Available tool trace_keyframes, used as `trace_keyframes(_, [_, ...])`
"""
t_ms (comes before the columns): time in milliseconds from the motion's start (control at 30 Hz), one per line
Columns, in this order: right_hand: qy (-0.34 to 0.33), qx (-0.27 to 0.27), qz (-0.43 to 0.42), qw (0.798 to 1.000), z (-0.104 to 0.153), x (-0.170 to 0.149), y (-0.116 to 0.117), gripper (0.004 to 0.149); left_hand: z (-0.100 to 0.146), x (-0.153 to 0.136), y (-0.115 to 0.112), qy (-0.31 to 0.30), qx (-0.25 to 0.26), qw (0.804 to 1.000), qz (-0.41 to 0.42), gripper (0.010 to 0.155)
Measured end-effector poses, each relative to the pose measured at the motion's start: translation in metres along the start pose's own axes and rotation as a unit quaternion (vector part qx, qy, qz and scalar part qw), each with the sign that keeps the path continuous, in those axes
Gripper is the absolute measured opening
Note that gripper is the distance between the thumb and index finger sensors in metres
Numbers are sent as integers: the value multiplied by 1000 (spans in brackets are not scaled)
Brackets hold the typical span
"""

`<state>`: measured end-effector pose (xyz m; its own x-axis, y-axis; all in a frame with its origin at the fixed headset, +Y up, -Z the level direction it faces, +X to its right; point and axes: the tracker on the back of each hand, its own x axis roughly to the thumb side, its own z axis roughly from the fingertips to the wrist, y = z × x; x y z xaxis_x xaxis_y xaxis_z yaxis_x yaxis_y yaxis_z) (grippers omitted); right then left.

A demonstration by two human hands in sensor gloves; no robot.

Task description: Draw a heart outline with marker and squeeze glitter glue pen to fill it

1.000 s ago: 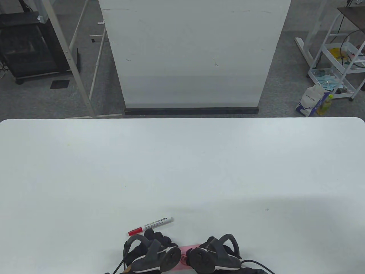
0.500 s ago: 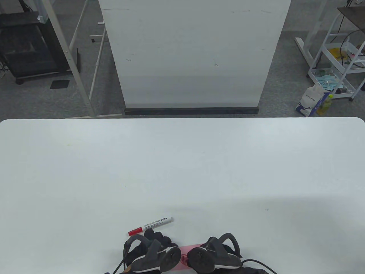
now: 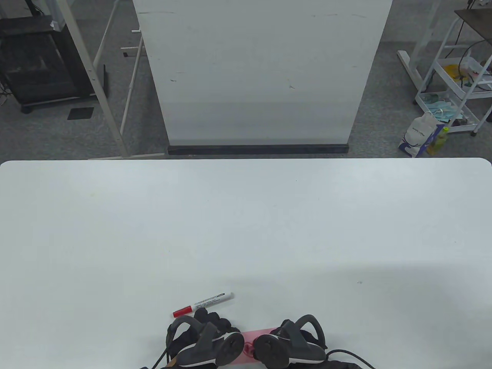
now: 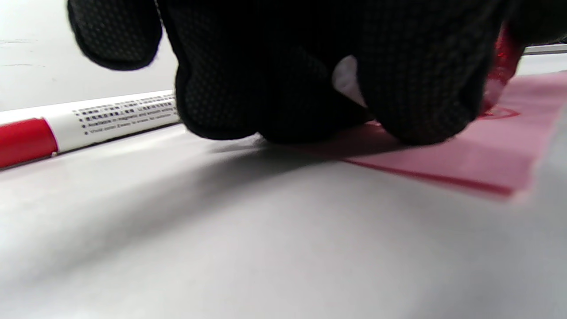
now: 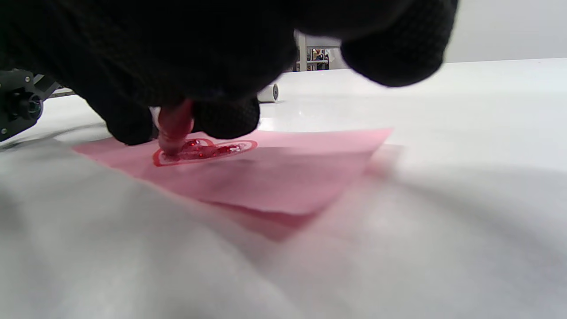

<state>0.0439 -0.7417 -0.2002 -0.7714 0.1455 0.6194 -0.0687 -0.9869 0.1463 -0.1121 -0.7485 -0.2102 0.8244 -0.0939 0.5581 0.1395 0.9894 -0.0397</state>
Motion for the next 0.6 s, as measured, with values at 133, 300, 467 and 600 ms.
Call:
trace_keyframes(133, [1, 1, -8, 1000, 2, -3, -2, 40, 0, 0, 0, 0, 0, 1000, 1, 45])
trace_keyframes(300, [28, -7, -91, 995, 4, -18, -7, 42, 0, -2, 0, 2, -2, 1000, 9, 45])
trace_keyframes(467, [48, 9, -159, 986, 8, -39, -9, 45, 2, -8, 3, 8, 8, 999, 31, 45])
trace_keyframes(600, [49, 10, -203, 978, 10, -48, -13, 46, 7, -14, 12, 17, 43, 997, 56, 45])
